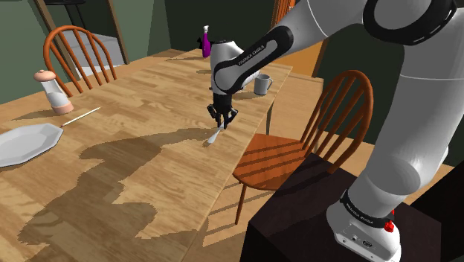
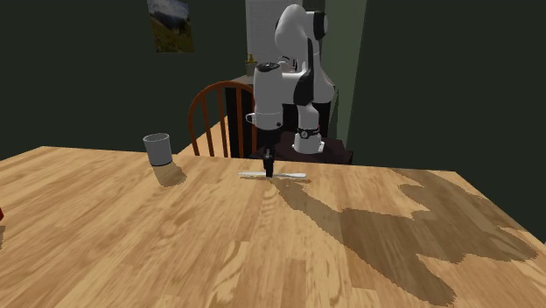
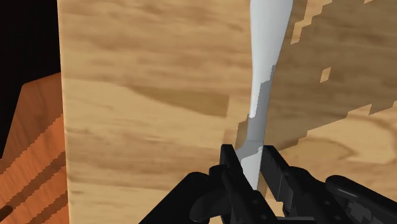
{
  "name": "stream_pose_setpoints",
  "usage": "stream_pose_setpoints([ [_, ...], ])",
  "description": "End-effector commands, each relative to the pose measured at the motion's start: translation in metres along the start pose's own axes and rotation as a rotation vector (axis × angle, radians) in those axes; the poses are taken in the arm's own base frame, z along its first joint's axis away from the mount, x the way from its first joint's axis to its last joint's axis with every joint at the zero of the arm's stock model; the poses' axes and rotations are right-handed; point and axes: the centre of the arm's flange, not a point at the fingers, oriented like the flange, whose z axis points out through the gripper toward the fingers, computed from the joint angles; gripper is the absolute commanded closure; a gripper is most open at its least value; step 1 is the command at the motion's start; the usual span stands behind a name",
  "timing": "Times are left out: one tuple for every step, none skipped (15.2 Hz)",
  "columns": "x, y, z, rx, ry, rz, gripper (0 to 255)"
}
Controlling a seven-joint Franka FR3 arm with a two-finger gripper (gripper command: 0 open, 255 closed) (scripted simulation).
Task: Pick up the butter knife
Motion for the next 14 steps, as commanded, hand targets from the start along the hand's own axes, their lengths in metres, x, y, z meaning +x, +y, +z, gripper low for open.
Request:
stream_pose_setpoints([
  [-0.001,0.001,-0.008,0.000,0.000,0.000,255],
  [-0.001,0.001,-0.013,0.000,0.000,0.000,255],
  [-0.001,0.001,-0.018,0.000,0.000,0.000,255],
  [-0.001,0.001,-0.024,0.000,0.000,0.000,255],
  [-0.001,0.001,-0.029,0.000,0.000,0.000,255],
  [-0.001,0.001,-0.034,0.000,0.000,0.000,255],
  [-0.001,0.001,-0.039,0.000,0.000,0.000,255],
  [-0.001,0.001,-0.045,0.000,0.000,0.000,255],
  [-0.001,0.001,-0.050,0.000,0.000,0.000,255],
  [-0.001,0.002,-0.055,0.000,0.000,0.000,255],
  [-0.001,0.002,-0.060,0.000,0.000,0.000,255],
  [-0.001,0.002,-0.066,0.000,0.000,0.000,255],
  [-0.001,0.002,-0.071,0.000,0.000,0.000,255],
  [-0.001,0.002,-0.076,0.000,0.000,0.000,255],
])
